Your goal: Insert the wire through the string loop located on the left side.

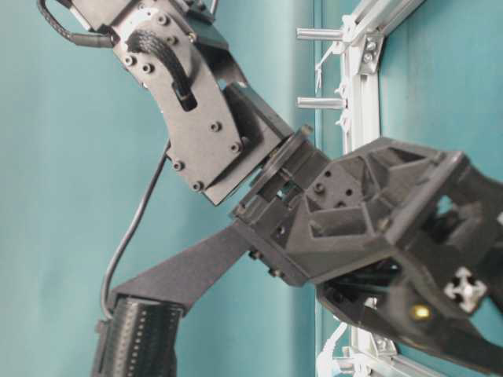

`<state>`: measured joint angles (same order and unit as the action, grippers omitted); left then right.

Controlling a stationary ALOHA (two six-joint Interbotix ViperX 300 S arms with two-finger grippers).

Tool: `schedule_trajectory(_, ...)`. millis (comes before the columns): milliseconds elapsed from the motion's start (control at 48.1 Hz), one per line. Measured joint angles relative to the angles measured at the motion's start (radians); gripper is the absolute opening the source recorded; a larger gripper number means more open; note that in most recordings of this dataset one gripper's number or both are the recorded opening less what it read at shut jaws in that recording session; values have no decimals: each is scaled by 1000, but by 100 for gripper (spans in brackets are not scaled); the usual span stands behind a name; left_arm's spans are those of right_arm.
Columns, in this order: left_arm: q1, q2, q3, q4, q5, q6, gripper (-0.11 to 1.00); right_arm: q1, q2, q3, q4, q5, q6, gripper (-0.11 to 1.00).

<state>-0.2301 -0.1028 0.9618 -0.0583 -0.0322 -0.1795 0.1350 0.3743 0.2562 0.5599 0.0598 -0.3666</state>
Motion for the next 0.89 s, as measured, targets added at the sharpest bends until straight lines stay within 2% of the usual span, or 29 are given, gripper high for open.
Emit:
schedule_trajectory(312, 0, -5, 6, 0, 34, 0, 21, 0, 0, 0, -11, 0, -2, 89)
schedule_trajectory(541, -2, -78, 72, -2, 72, -5, 21, 0, 0, 0, -12, 2, -2, 89)
schedule_trajectory(894, -29, -268, 192, -2, 153, -94, 21, 2, 0, 0, -12, 0, -2, 89)
